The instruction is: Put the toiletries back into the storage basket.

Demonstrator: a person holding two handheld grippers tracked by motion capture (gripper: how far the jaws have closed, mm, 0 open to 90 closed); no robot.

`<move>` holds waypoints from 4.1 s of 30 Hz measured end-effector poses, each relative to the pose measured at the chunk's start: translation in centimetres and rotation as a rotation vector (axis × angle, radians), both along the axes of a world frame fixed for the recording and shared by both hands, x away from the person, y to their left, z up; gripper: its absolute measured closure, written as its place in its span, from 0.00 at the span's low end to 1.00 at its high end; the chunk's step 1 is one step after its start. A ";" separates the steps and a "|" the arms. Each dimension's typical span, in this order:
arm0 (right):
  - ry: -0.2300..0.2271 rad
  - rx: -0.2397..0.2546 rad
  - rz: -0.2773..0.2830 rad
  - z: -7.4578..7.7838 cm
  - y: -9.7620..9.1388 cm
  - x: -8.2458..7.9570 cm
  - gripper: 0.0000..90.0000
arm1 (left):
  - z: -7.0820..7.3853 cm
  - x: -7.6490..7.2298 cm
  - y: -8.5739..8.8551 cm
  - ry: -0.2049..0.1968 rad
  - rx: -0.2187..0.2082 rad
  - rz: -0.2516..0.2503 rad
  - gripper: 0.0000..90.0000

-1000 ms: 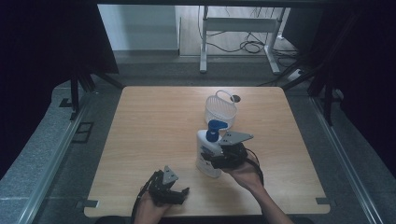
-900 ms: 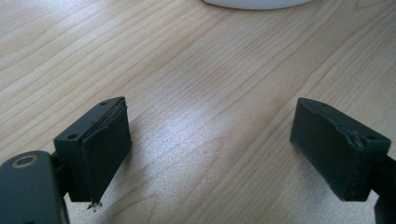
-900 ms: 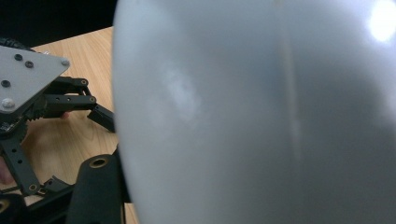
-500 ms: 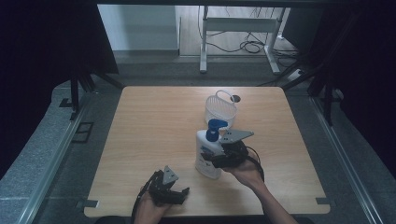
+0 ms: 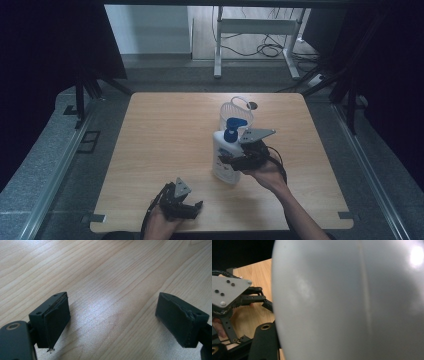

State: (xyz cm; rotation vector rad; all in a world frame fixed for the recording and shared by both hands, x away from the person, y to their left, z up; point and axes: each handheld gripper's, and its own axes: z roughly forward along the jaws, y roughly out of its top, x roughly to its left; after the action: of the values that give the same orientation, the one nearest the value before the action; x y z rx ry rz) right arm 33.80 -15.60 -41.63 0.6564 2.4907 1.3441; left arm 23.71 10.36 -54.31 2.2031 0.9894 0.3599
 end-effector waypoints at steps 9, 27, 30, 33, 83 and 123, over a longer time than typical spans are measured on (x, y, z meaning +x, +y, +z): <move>-0.006 0.019 0.008 1.3 -0.5 1.1 0.41 | 0.0 0.0 0.0 0.000 0.000 -0.001 0.13; -0.020 0.049 0.015 4.0 -1.5 4.4 0.41 | 0.0 0.0 0.0 -0.001 -0.001 -0.002 0.13; -0.026 0.044 0.015 4.3 -1.6 5.0 0.41 | 0.0 0.0 0.0 -0.001 0.000 -0.003 0.13; -0.028 0.047 0.015 4.7 -1.7 5.5 0.41 | 0.0 0.0 0.0 -0.001 -0.002 -0.002 0.13; -0.050 0.036 -0.088 7.6 -3.3 13.9 0.42 | 0.0 0.0 -0.1 -0.001 -0.004 -0.006 0.13; -0.028 -0.039 -0.112 2.3 -2.6 18.1 0.42 | 0.0 0.0 -0.1 0.002 -0.003 -0.009 0.13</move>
State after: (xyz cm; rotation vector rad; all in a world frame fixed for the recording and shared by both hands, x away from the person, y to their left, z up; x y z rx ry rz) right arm 51.85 -18.25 -39.28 0.7512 2.4129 1.2528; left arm 23.74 10.29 -54.31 2.2046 0.9805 0.3517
